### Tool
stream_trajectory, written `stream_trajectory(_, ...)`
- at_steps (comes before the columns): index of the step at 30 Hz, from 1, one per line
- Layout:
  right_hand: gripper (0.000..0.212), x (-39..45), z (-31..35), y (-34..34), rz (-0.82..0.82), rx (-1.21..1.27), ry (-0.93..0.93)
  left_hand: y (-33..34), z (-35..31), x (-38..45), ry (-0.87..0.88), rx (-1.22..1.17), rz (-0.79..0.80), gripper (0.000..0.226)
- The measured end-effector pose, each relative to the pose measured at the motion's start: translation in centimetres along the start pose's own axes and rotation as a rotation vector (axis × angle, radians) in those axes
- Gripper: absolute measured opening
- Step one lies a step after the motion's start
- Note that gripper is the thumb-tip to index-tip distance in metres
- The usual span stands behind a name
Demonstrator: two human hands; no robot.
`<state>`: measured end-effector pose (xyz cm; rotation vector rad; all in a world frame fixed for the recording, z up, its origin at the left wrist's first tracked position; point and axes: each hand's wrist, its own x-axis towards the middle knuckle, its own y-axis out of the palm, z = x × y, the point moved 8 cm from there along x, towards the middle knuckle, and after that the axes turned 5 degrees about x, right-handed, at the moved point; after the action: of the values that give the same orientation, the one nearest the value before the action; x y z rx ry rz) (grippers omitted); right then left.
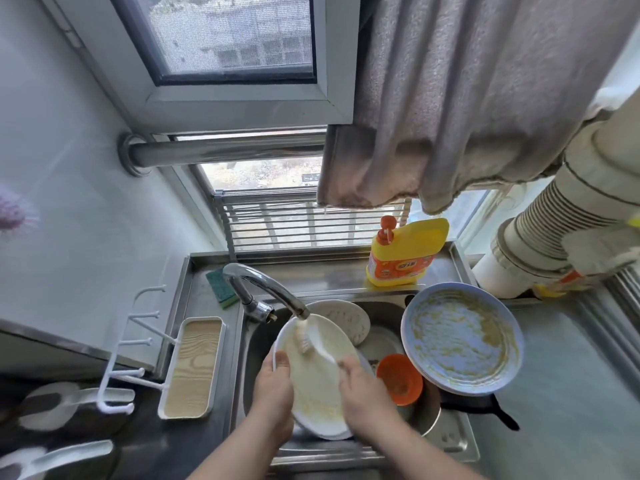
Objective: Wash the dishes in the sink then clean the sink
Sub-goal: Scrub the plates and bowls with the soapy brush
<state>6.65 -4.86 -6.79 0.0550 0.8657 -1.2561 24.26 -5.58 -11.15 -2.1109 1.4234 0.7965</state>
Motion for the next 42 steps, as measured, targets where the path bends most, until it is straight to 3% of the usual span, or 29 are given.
stream_trajectory(1, 0.025, 0.6, -1.8, -1.1, -0.047, -0.005, 0.098, 0.3, -0.2, -0.3, 0.010, 0.011, 0.014, 0.032)
stream_trajectory(4, 0.027, 2.1, -0.9, -1.1, -0.086, 0.061, 0.051, 0.9, -0.9, -0.4, 0.010, 0.037, 0.042, 0.034)
stream_trajectory(8, 0.024, -1.0, 0.4, 3.0, 0.010, 0.113, -0.080, 0.8, -1.9, 0.1, -0.072, -0.030, 0.024, 0.036)
stream_trajectory(13, 0.018, -3.3, -1.4, 3.5, 0.069, 0.098, -0.085, 0.0, 1.0, 3.7, -0.148, 0.001, 0.088, 0.096)
stream_trajectory(14, 0.017, -3.3, -1.3, 3.4, 0.052, 0.119, -0.091, 0.1, 1.1, 3.2, -0.104, 0.066, 0.079, 0.090)
stream_trajectory(17, 0.016, -1.3, -0.5, 2.1, -0.065, 0.233, -0.032, 0.7, -0.7, 0.0, 0.088, 0.189, 0.027, 0.037)
stream_trajectory(18, 0.018, -0.5, -0.6, 1.3, -0.111, 0.304, 0.015, 0.8, -0.9, -0.4, 0.123, 0.211, 0.017, 0.029)
stream_trajectory(21, 0.020, 1.5, -1.6, -0.3, -0.148, 0.413, 0.143, 0.8, -0.6, -0.7, 0.154, 0.293, 0.014, 0.032)
stream_trajectory(23, 0.020, 1.6, -1.3, 0.2, -0.136, 0.386, 0.111, 0.9, -0.8, -0.4, 0.143, 0.252, 0.037, 0.031)
stream_trajectory(28, 0.018, -2.1, -1.8, 4.7, 0.075, 0.154, -0.063, 0.5, -1.9, 2.1, -0.008, -0.005, 0.000, 0.037)
stream_trajectory(32, 0.030, -4.4, -5.8, 1.8, 0.125, -0.135, -0.087, 0.1, -3.4, 2.7, 0.007, -0.018, 0.027, 0.027)
stream_trajectory(38, 0.033, -0.8, -8.5, -8.4, -0.047, -0.539, 0.005, 1.6, -2.8, 3.0, -0.054, 0.056, 0.166, 0.034)
stream_trajectory(42, 0.038, -0.8, -6.2, -8.0, -0.059, -0.541, -0.058, 1.9, -3.2, 3.6, -0.053, -0.048, 0.160, 0.035)
